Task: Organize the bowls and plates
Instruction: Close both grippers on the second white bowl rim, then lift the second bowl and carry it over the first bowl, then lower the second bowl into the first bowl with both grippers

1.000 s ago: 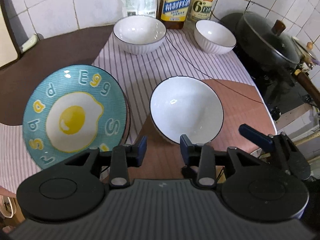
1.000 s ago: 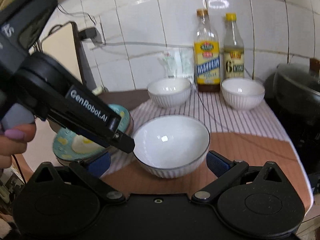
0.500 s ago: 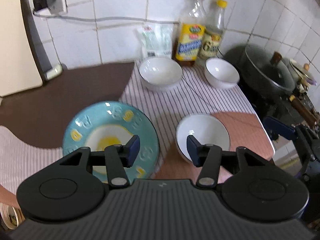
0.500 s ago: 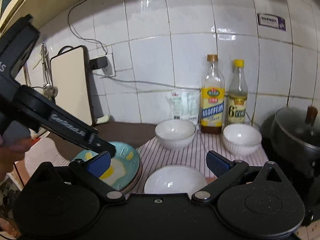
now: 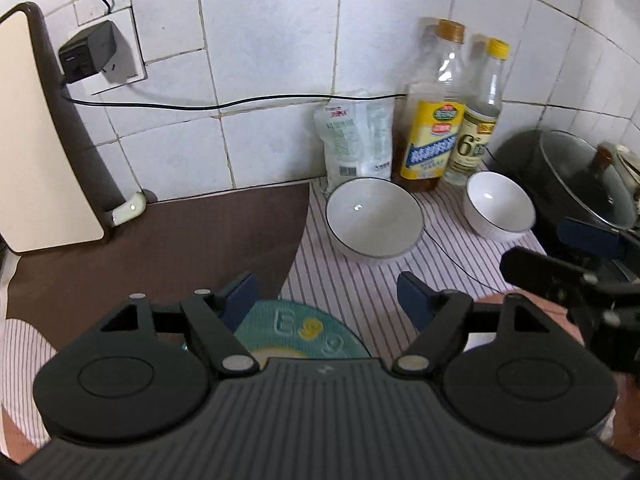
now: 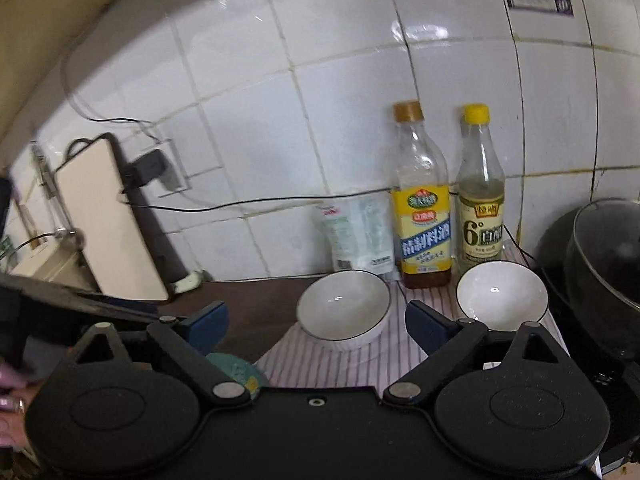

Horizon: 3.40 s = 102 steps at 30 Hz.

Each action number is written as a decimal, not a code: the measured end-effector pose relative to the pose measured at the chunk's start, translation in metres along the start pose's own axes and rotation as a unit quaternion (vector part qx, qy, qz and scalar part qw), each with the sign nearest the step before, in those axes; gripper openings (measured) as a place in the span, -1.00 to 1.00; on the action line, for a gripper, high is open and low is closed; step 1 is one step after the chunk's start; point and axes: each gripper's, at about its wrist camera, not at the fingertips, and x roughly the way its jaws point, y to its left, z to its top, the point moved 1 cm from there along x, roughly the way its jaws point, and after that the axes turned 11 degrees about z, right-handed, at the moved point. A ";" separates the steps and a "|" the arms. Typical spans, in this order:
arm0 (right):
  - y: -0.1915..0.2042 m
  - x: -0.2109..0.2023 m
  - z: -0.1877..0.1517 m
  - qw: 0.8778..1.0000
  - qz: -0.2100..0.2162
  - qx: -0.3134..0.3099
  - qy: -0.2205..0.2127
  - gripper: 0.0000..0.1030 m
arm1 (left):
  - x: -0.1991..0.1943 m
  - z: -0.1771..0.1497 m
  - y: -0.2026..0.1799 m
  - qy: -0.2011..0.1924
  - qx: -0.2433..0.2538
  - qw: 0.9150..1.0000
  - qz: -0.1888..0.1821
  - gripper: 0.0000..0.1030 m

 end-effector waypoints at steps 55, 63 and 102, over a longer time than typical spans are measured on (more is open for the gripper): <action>-0.080 0.123 -0.003 0.975 -0.015 0.183 0.122 -0.74 | 0.083 0.017 -0.021 0.043 -0.010 0.998 -0.054 -0.80; -0.052 0.073 0.006 0.979 0.002 0.177 0.098 -0.73 | 0.025 0.008 -0.020 0.026 0.002 0.998 -0.050 -0.80; -0.056 -0.020 -0.092 0.982 -0.036 0.169 0.074 -0.71 | -0.008 -0.086 -0.086 0.063 0.022 0.995 -0.072 -0.80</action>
